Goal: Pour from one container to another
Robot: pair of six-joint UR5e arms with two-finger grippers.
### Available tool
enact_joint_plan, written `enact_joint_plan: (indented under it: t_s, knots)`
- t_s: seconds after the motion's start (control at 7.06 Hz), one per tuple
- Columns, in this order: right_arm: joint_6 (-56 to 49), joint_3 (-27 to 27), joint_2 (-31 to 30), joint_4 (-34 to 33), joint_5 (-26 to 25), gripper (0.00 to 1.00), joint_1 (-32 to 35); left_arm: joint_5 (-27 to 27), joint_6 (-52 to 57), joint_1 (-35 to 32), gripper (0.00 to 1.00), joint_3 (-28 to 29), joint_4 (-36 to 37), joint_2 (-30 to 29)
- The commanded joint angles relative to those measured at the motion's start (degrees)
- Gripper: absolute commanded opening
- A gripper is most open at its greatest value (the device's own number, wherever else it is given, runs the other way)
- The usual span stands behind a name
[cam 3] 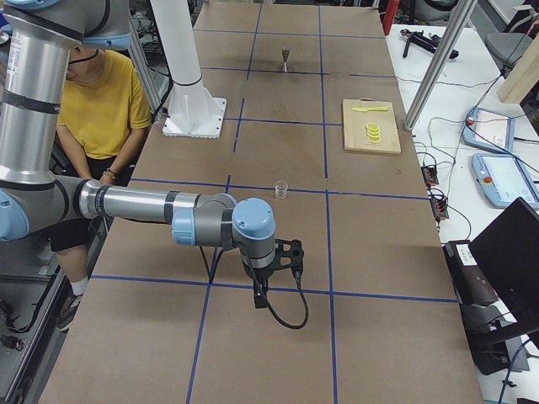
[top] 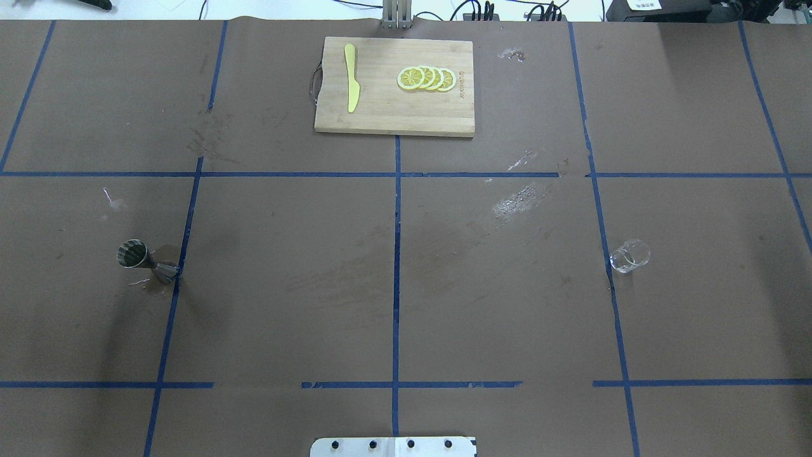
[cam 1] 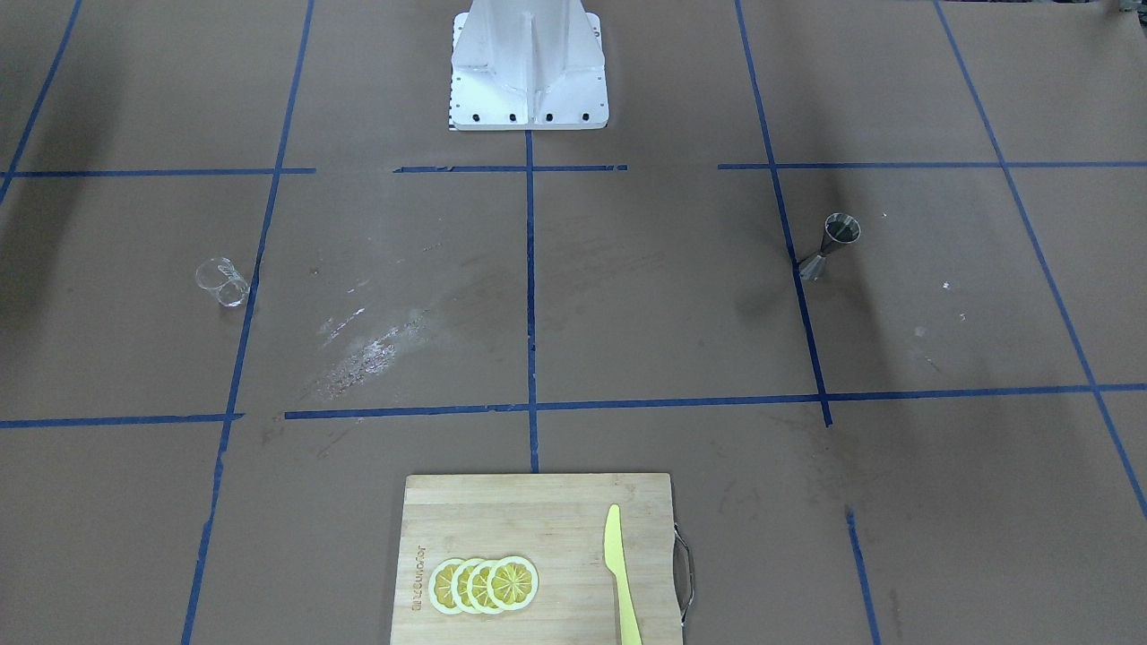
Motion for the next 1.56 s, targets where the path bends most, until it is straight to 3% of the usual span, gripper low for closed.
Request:
enact_joint_plan:
  t_s: [0.0, 1.42]
  knots:
    - [0.3, -2.9, 0.6, -0.7, 1.3, 1.0, -0.1, 0.0, 0.0, 0.0, 1.0, 0.0, 0.1, 0.0]
    - [-0.4, -2.7, 0.5, 5.1, 2.4, 1.0, -0.1, -0.1, 0.1, 0.1, 1.0, -0.2, 0.0, -0.1]
